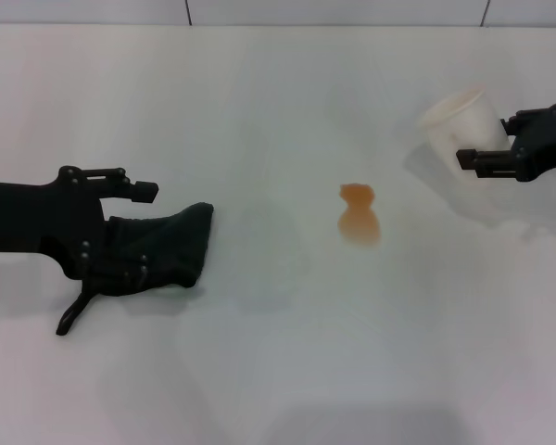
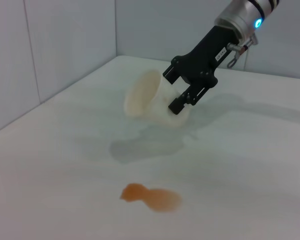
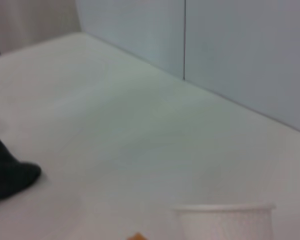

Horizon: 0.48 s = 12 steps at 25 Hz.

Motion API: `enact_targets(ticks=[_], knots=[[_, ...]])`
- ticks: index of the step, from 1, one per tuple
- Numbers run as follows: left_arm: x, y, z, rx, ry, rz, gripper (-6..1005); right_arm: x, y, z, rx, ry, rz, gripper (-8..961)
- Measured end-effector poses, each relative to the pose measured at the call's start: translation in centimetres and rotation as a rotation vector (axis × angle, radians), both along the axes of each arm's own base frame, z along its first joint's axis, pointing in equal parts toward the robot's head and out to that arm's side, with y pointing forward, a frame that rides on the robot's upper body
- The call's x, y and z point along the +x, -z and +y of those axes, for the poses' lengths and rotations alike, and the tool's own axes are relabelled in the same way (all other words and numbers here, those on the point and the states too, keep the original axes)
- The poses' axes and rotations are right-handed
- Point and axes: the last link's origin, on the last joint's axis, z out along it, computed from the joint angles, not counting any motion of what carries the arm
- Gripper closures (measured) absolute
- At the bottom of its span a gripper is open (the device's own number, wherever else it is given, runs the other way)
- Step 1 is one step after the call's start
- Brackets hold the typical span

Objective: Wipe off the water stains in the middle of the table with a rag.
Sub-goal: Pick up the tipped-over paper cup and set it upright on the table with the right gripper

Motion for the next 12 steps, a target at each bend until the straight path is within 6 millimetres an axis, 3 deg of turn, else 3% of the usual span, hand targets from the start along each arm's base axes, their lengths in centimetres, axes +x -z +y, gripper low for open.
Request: enact_targets(ticks=[12], knots=[[-0.2, 0.3, -0.2, -0.003, -0.001, -0.007, 121, 4.3, 1.5, -2.1, 0.060, -0.081, 0.204, 357]])
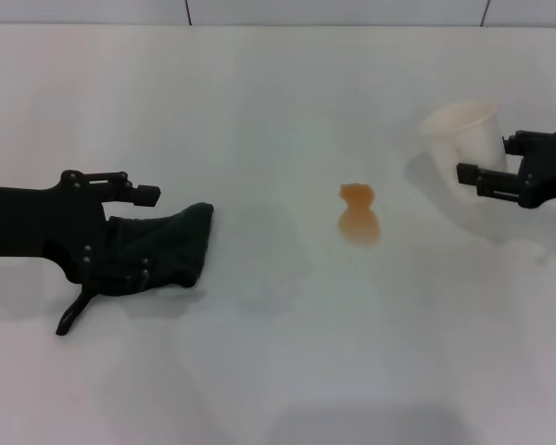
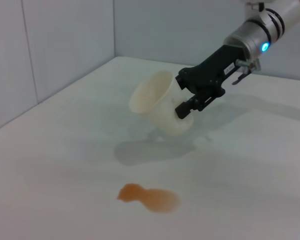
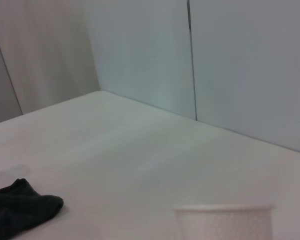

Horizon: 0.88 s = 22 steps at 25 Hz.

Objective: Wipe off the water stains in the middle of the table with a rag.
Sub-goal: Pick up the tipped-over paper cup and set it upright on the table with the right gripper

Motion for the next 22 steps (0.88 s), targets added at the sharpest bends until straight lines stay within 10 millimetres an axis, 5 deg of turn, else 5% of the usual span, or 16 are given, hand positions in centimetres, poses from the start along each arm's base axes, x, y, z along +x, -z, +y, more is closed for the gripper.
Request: enact_targets(ticks=[22], knots=[[-0.2, 0.6, -1.0, 0.006, 0.006, -0.040, 121, 4.6, 2.6, -2.2, 0.087, -0.008, -0.022, 359]])
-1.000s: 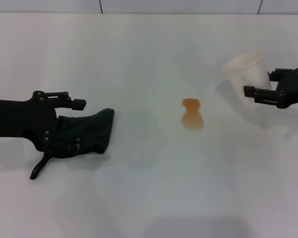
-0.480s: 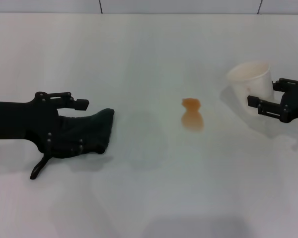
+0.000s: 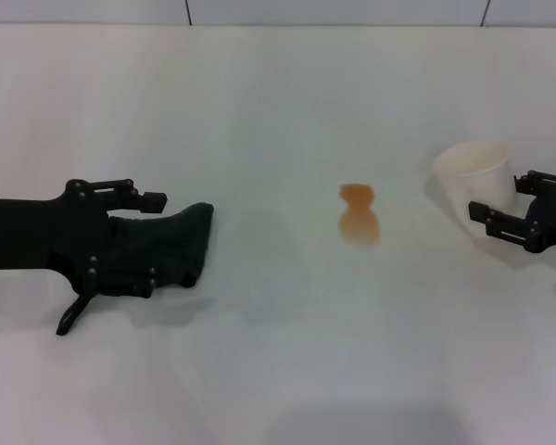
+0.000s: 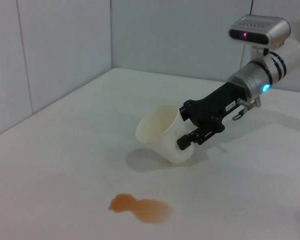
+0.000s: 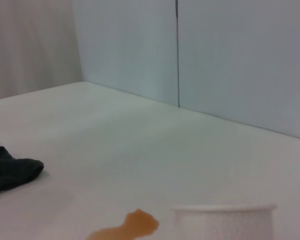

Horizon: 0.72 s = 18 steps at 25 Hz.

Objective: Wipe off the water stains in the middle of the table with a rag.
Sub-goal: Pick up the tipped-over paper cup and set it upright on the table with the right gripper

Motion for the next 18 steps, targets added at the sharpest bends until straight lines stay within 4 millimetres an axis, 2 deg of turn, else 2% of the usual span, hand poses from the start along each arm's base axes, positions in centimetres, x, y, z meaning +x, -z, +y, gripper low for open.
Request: enact_targets(ticks=[18], knots=[[0.1, 0.1, -0.2, -0.012, -0.003, -0.007, 122, 0.9, 0.4, -1.2, -0.011, 0.006, -0.012, 347]])
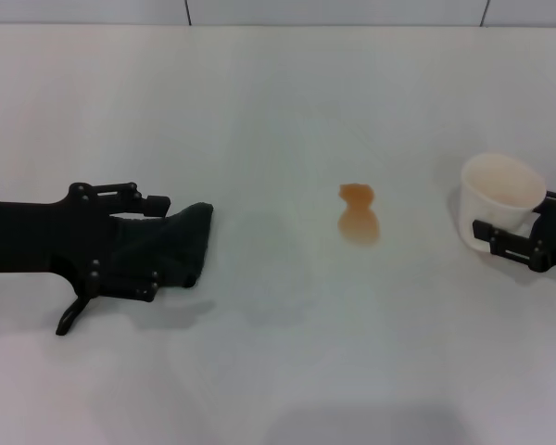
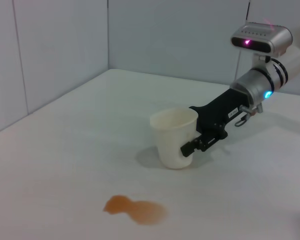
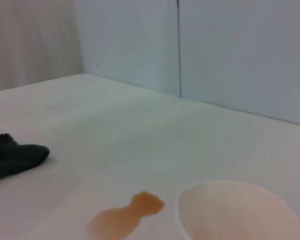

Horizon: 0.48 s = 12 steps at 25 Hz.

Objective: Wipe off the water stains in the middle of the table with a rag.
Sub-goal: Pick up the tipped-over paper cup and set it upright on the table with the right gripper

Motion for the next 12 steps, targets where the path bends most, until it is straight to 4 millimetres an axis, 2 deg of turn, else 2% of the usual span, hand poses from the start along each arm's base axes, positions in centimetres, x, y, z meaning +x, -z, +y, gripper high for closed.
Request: enact_targets(ticks=[4, 12], knots=[[0.04, -0.01, -0.05, -0.004, 0.001, -0.001, 122, -0.01, 0.11, -0.20, -0.010, -0.004, 0.002, 325], [0.06, -0.08, -0.04, -0.005, 0.002, 0.000, 122, -0.52, -0.01, -0.55, -0.033, -0.031, 0.029, 192]])
